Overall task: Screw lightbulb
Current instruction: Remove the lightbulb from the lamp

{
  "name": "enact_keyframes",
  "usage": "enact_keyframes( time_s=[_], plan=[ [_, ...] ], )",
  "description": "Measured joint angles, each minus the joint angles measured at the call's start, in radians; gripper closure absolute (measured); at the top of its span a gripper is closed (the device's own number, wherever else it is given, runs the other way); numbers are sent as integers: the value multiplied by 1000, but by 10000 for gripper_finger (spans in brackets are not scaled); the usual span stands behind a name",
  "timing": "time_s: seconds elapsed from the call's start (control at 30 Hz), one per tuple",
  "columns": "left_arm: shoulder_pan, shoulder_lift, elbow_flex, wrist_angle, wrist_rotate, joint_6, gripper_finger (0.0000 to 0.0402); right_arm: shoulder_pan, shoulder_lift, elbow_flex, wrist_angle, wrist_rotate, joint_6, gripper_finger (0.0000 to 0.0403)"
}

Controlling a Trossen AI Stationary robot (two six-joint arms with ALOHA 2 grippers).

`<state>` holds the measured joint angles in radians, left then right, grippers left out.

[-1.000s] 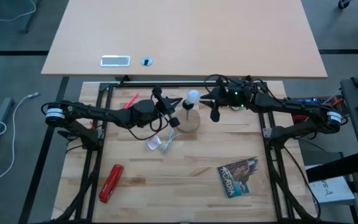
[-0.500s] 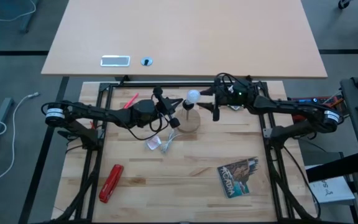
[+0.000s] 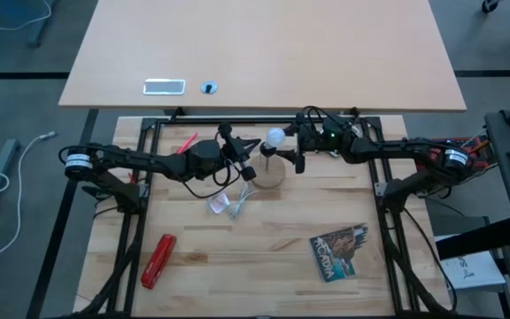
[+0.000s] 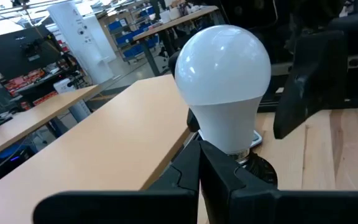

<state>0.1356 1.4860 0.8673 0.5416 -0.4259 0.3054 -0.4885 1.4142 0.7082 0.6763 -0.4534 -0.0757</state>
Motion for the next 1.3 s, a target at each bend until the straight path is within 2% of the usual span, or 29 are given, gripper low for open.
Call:
enact_keyframes(
  time_s=[0.3, 0.5, 0.7, 0.87, 1.03, 1.3],
  plan=[
    [6, 0, 0, 16, 70, 0, 402, 4, 28, 0, 117, 0, -2, 110],
    [16, 0, 0, 26, 82, 3, 402, 11, 28, 0, 122, 0, -3, 128],
    [31, 0, 0, 27, 126, 0, 402, 11, 28, 0, 122, 1, -5, 163],
    [32, 0, 0, 27, 127, 0, 402, 11, 28, 0, 123, 9, -6, 184],
    [31, 0, 0, 21, 115, 0, 402, 11, 16, 0, 122, 10, 9, 186],
    [19, -7, 0, 17, 68, 0, 402, 10, -71, 0, 61, 9, 24, 193]
  ],
)
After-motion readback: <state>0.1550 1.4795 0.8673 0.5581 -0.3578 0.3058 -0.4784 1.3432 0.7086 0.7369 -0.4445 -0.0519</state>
